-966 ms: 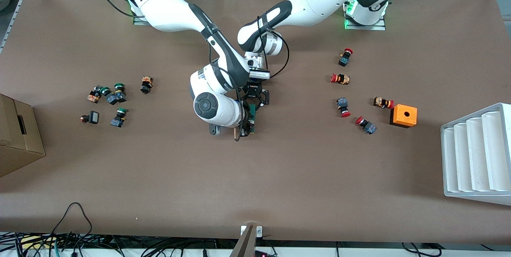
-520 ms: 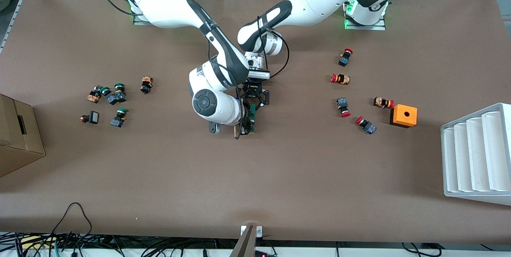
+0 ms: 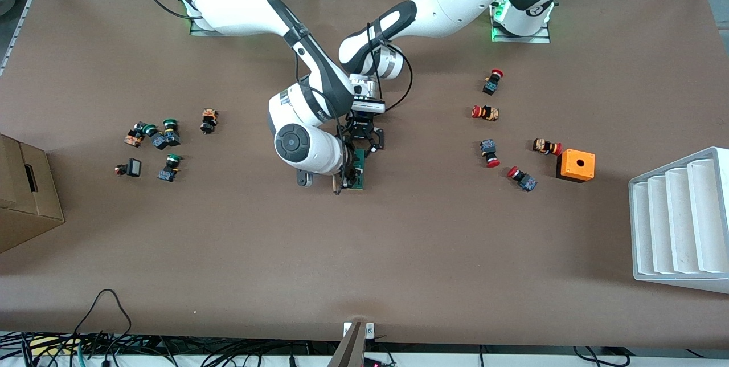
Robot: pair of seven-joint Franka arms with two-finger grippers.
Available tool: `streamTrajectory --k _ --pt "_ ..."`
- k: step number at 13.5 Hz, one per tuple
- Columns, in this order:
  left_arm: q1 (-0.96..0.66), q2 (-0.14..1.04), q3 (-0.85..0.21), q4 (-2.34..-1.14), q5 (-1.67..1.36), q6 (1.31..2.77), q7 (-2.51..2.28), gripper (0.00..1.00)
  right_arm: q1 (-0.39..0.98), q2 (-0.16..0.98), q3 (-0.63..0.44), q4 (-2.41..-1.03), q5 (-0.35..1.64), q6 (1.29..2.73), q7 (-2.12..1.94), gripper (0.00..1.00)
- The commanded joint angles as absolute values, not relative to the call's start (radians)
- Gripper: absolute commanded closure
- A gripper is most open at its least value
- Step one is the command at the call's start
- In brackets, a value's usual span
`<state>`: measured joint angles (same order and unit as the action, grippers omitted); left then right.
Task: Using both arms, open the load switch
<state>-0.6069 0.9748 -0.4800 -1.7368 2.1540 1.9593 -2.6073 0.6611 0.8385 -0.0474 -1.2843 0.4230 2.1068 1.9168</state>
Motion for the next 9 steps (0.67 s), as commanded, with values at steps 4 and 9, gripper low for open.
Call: streamTrajectory --k 4,9 --pt "-0.617 0.957 -0.477 -1.724 2.14 1.96 -2.62 0.5 0.664 0.776 -0.028 -1.373 0.393 2.108 1.914 0.68" --pt "-0.615 0.956 -0.477 -1.724 2.14 1.96 -2.62 0.5 0.664 0.776 -0.003 -1.384 0.365 2.111 1.921 0.68"
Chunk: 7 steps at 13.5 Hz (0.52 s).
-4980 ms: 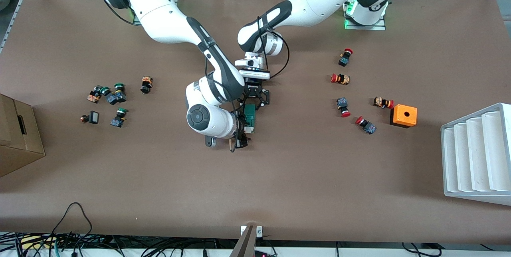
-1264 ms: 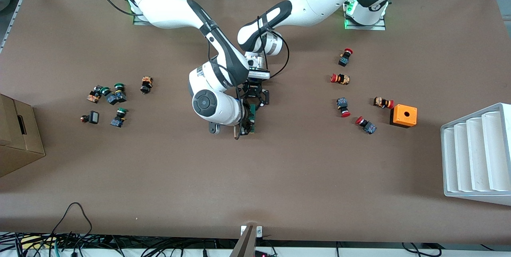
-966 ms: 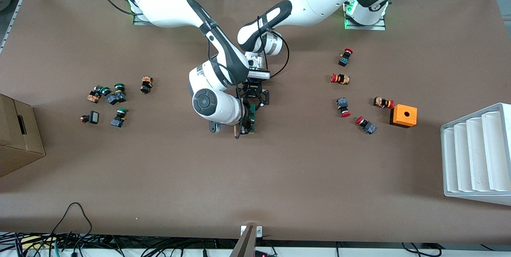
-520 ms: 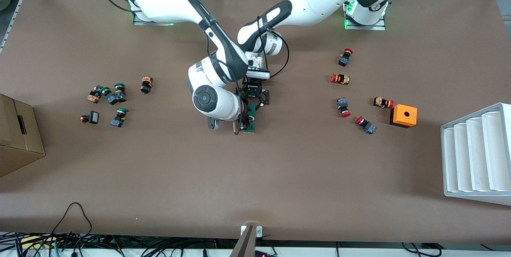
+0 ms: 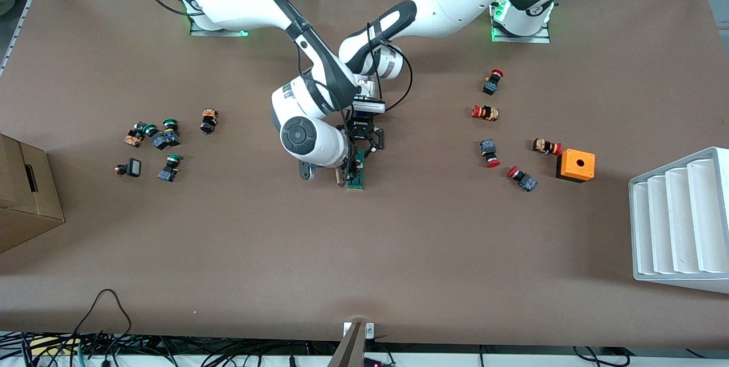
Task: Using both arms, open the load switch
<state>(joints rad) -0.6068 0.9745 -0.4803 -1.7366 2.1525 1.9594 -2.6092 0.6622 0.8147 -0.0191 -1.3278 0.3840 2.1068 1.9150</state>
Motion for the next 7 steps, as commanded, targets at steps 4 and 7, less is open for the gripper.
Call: streamTrajectory --k 4,7 --pt "-0.615 0.956 -0.482 -1.724 2.14 1.959 -2.62 0.5 0.666 0.769 0.005 -1.407 0.347 2.126 1.924 0.68" --pt "-0.615 0.956 -0.482 -1.724 2.14 1.959 -2.62 0.5 0.664 0.761 0.015 -1.427 0.336 2.137 1.924 0.68"
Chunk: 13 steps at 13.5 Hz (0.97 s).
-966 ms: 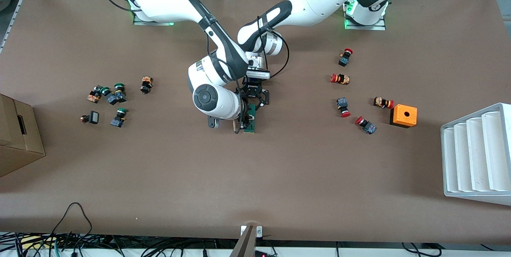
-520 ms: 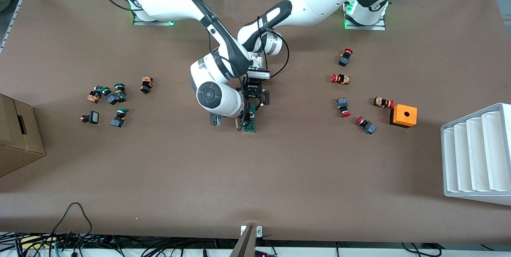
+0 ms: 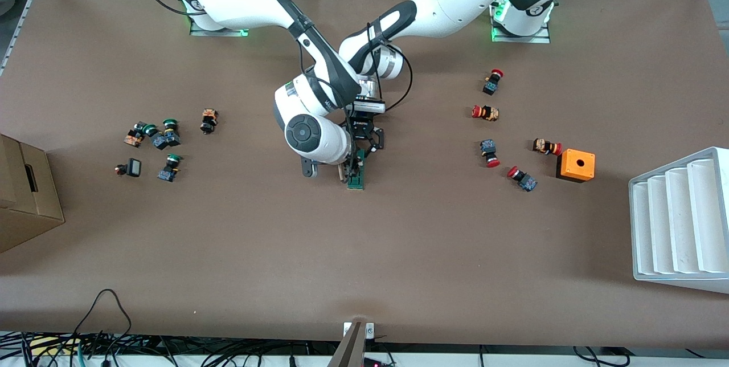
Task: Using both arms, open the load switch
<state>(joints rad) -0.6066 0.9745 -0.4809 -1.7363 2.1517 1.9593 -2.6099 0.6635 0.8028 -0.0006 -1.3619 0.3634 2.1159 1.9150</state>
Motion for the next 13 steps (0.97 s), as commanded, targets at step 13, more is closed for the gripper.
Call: streamTrajectory --k 13 --pt "-0.612 0.948 -0.483 -1.726 2.128 1.959 -2.62 0.5 0.669 0.773 0.017 -1.45 0.321 2.184 1.924 0.68"
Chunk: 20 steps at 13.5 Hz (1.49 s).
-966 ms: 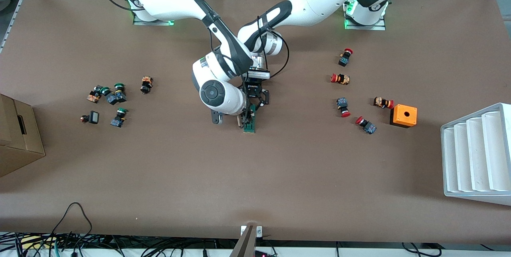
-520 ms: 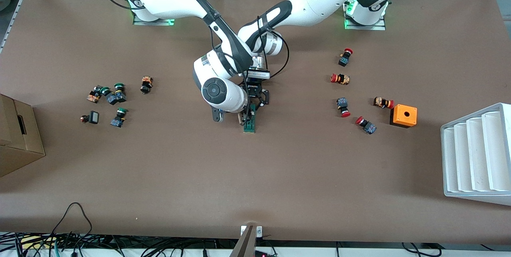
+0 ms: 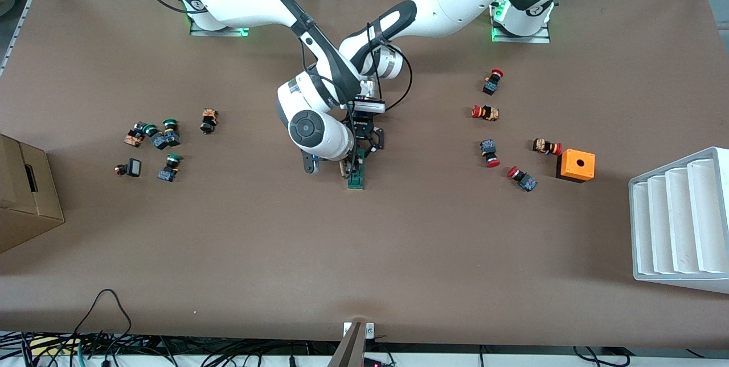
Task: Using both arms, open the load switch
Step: 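Release the switch and raise the right gripper away from it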
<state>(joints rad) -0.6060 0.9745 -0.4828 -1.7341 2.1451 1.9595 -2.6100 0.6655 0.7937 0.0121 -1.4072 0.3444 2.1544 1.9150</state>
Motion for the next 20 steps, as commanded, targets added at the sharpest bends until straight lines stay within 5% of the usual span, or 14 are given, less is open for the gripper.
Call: streamTrajectory --k 1,10,11,12,14,19,20 --pt "-0.612 0.948 -0.483 -1.726 2.128 1.959 -2.62 0.5 0.673 0.775 0.017 -1.45 0.319 2.192 1.924 0.68" --pt "-0.615 0.936 -0.483 -1.726 2.108 1.96 -2.617 0.5 0.67 0.776 0.015 -1.442 0.31 2.195 1.921 0.67" --pt "-0.615 0.936 -0.483 -1.726 2.108 1.96 -2.618 0.5 0.669 0.752 0.014 -1.44 0.308 2.189 1.919 0.51" --pt "-0.615 0.936 -0.483 -1.726 2.108 1.96 -2.619 0.5 0.666 0.733 0.009 -1.439 0.308 2.174 1.914 0.24" --pt "-0.615 0.936 -0.483 -1.726 2.108 1.96 -2.617 0.5 0.634 0.695 0.008 -1.437 0.31 2.128 1.899 0.02" --pt "-0.615 0.934 -0.483 -1.726 2.106 1.96 -2.615 0.5 0.529 0.577 0.008 -1.437 0.308 2.022 1.734 0.01" --pt "-0.614 0.933 -0.483 -1.726 2.106 1.96 -2.615 0.4 0.503 0.556 0.008 -1.437 0.308 1.996 1.677 0.01"
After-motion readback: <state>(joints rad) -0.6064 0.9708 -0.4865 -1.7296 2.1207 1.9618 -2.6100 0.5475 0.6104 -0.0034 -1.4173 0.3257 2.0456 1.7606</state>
